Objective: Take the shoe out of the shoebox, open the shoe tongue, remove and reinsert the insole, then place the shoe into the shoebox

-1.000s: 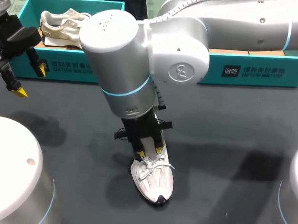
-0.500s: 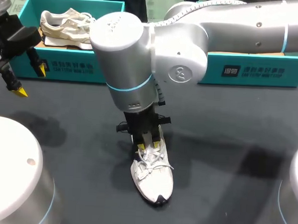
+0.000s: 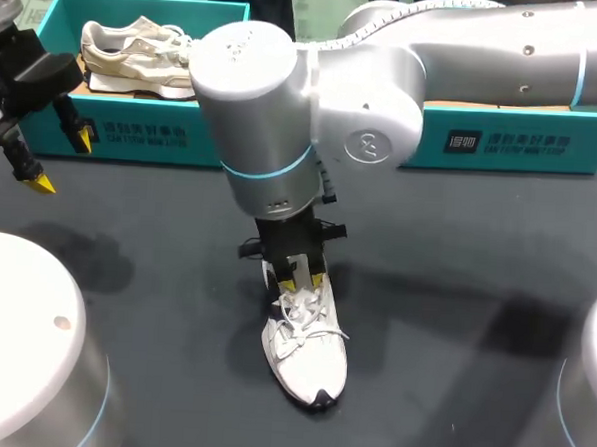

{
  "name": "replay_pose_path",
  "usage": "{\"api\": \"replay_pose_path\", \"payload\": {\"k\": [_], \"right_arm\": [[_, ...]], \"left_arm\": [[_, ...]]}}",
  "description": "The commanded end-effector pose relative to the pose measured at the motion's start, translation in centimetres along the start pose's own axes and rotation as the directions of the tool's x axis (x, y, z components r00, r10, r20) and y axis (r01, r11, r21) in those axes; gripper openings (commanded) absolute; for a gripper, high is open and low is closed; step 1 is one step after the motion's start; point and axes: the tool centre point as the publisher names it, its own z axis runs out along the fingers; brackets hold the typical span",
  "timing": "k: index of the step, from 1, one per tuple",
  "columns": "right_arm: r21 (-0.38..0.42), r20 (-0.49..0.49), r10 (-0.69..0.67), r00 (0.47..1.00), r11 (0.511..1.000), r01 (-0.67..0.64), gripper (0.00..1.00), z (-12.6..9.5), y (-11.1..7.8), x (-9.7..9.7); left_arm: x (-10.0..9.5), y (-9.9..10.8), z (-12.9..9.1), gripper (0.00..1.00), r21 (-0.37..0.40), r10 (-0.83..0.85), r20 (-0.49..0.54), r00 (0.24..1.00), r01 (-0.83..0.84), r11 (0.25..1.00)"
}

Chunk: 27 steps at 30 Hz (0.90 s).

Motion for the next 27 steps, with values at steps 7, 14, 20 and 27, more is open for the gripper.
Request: {"api": "replay_pose_path", "payload": {"k": [7,14,20,27], "right_arm": [[0.018,-0.046,-0.06,0.997,0.998,0.061,0.31,2.4,1.7,0.4],[-0.059,0.037,-0.093,0.995,0.994,0.095,0.33,-3.0,0.8,-0.8],[-0.12,0.054,-0.29,0.956,0.948,0.294,0.48,-5.9,1.2,-0.6],[-0.213,0.075,-0.64,0.765,0.739,0.639,1.0,-6.8,2.4,-0.2]], "left_arm": [[0.1,0.0,0.0,1.0,-0.003,0.001,0.001,1.0,-0.001,1.0],[0.1,0.0,0.0,1.0,-0.003,0.001,0.001,1.0,-0.001,1.0],[0.1,0.0,0.0,1.0,-0.003,0.001,0.001,1.0,-0.001,1.0],[0.1,0.0,0.0,1.0,-0.003,0.001,0.001,1.0,-0.001,1.0]]}}
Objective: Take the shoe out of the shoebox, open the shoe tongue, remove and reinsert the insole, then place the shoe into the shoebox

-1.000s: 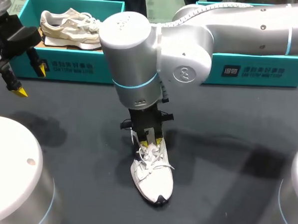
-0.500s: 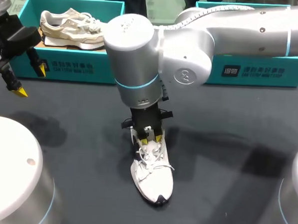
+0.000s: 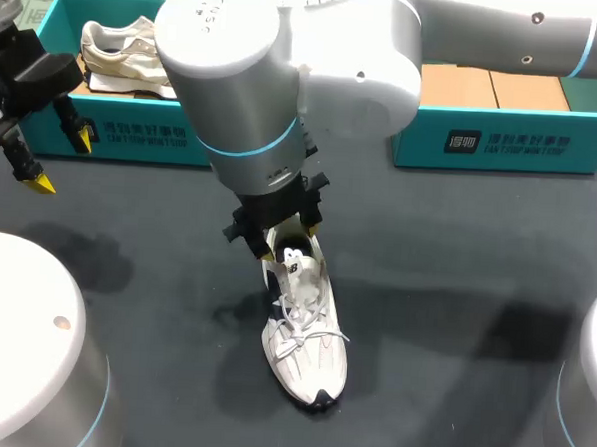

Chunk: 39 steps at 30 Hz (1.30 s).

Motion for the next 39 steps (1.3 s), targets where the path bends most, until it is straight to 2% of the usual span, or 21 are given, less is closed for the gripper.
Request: {"api": "replay_pose_path", "payload": {"k": [1,4,6,16,20,22,24,25,32,39], "right_arm": [[-0.081,-0.019,-0.307,0.951,0.949,0.305,1.0,0.0,0.2,-0.7],[-0.116,-0.04,-0.411,0.911,0.907,0.404,1.0,-0.4,0.4,-1.1],[-0.167,-0.068,-0.492,0.868,0.863,0.476,1.0,-0.8,0.2,-1.5],[-0.167,-0.068,-0.492,0.868,0.863,0.476,1.0,-0.8,0.2,-1.5],[-0.158,-0.07,-0.622,0.78,0.779,0.607,1.0,0.3,2.8,-1.0],[-0.176,-0.034,-0.674,0.738,0.731,0.66,1.0,0.4,3.8,-0.9],[-0.171,-0.011,-0.688,0.726,0.717,0.676,1.0,0.6,4.7,-0.9],[-0.175,0.002,-0.713,0.701,0.69,0.702,1.0,0.6,5.0,-0.9],[-0.128,0.035,-0.785,0.618,0.61,0.782,1.0,1.2,6.4,-1.0],[-0.101,0.058,-0.809,0.585,0.578,0.81,1.0,2.3,6.8,-1.6]], "left_arm": [[0.1,0.0,0.0,1.0,-0.003,0.0,0.001,1.0,0.0,1.0],[0.1,0.0,0.0,1.0,-0.003,0.0,0.001,1.0,0.0,1.0],[0.1,0.0,0.0,1.0,-0.003,0.0,0.001,1.0,0.0,1.0],[0.1,0.0,0.0,1.0,-0.003,0.0,0.001,1.0,0.0,1.0],[0.1,0.0,0.0,1.0,-0.003,0.0,0.001,1.0,0.0,1.0],[0.1,0.0,0.0,1.0,-0.003,0.0,0.001,1.0,0.0,1.0],[0.1,0.0,0.0,1.0,-0.003,0.0,0.001,1.0,0.0,1.0],[0.1,0.0,0.0,1.0,-0.003,0.0,0.001,1.0,0.0,1.0],[0.1,0.0,0.0,1.0,-0.003,0.0,0.001,1.0,0.0,1.0],[0.1,0.0,0.0,1.0,-0.003,0.0,0.001,1.0,0.0,1.0]]}}
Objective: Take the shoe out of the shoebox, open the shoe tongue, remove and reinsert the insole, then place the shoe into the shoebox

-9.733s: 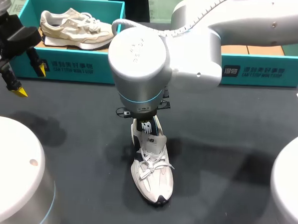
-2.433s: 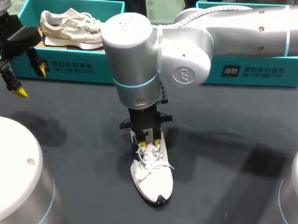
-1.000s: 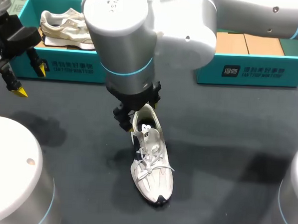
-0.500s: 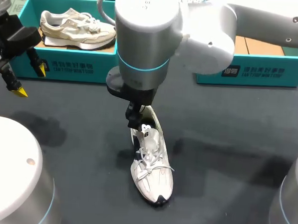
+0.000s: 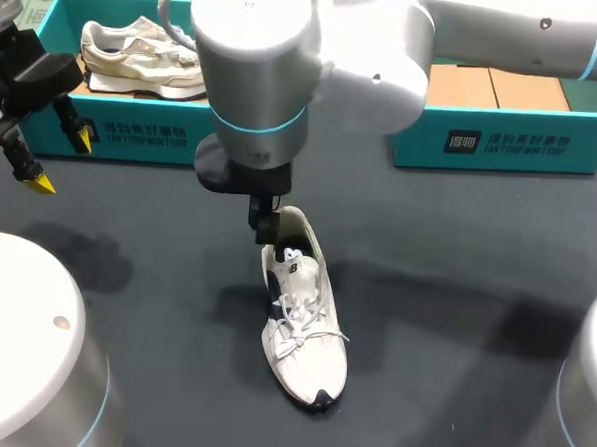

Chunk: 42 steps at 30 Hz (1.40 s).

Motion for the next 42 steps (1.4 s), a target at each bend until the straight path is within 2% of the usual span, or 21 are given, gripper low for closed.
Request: {"api": "replay_pose_path", "payload": {"k": [1,9,23,34,42], "right_arm": [[0.031,0.001,-0.012,1.0,0.999,0.012,1.0,0.9,0.3,-0.3],[0.044,-0.01,-0.057,0.998,0.997,0.057,1.0,2.4,-0.6,-1.3],[0.046,-0.033,-0.111,0.993,0.993,0.113,1.0,6.8,-2.1,-3.7],[0.01,-0.088,-0.104,0.991,0.994,0.105,1.0,10.3,-2.3,-3.9],[-0.002,-0.11,-0.097,0.989,0.995,0.097,1.0,11.4,-2.3,-3.9]], "left_arm": [[0.1,0.0,0.0,1.0,-0.003,0.0,0.001,1.0,0.0,1.0],[0.1,0.0,0.0,1.0,-0.003,0.0,0.001,1.0,0.0,1.0],[0.1,0.0,0.0,1.0,-0.003,0.0,0.001,1.0,0.0,1.0],[0.1,0.0,0.0,1.0,-0.003,0.0,0.001,1.0,0.0,1.0],[0.1,0.0,0.0,1.0,-0.003,0.0,0.001,1.0,0.0,1.0]]}}
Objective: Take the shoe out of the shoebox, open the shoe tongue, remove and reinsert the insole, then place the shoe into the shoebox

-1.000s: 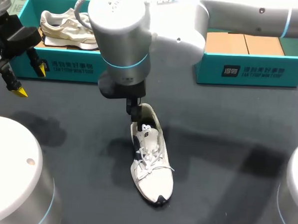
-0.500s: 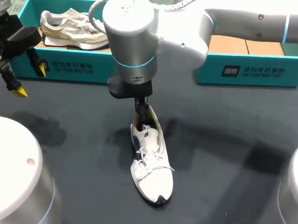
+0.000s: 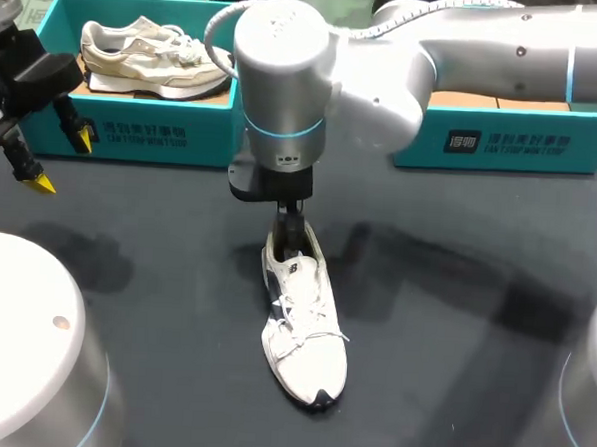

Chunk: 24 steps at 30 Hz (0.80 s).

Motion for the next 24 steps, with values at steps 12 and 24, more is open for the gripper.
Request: {"api": "replay_pose_path", "payload": {"k": [12,24], "right_arm": [[-0.003,-0.034,-0.001,0.999,1.0,0.001,0.22,1.2,0.5,0.0],[0.007,-0.003,0.039,0.999,0.999,-0.039,0.0,-0.8,0.1,1.5]], "left_arm": [[0.1,0.0,0.0,1.0,-0.003,0.0,0.001,1.0,0.0,1.0],[0.1,0.0,0.0,1.0,-0.003,0.0,0.001,1.0,0.0,1.0]]}}
